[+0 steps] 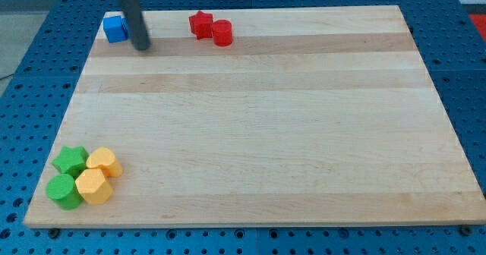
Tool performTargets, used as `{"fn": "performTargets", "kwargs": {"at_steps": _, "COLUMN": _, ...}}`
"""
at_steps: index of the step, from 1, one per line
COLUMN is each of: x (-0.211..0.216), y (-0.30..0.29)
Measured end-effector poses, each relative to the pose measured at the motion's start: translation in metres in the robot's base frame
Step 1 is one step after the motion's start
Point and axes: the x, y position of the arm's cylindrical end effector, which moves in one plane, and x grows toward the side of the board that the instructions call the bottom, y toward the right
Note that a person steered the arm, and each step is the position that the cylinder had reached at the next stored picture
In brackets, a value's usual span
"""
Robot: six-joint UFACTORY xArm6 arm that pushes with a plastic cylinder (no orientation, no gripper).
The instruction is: Move the blue cube slightly to the right
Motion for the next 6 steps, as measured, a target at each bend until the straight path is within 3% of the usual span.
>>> {"fn": "performTargets", "kwargs": {"at_steps": 1, "x": 0.000, "y": -0.072}}
{"fn": "performTargets", "kwargs": {"at_steps": 3, "x": -0.015, "y": -0.075}}
{"fn": "performTargets", "kwargs": {"at_steps": 4, "x": -0.057, "y": -0.075}}
{"fn": "performTargets", "kwargs": {"at_steps": 5, "x": -0.064, "y": -0.068}}
{"fn": "performTargets", "kwargs": {"at_steps": 6, "x": -0.030, "y": -0.042}}
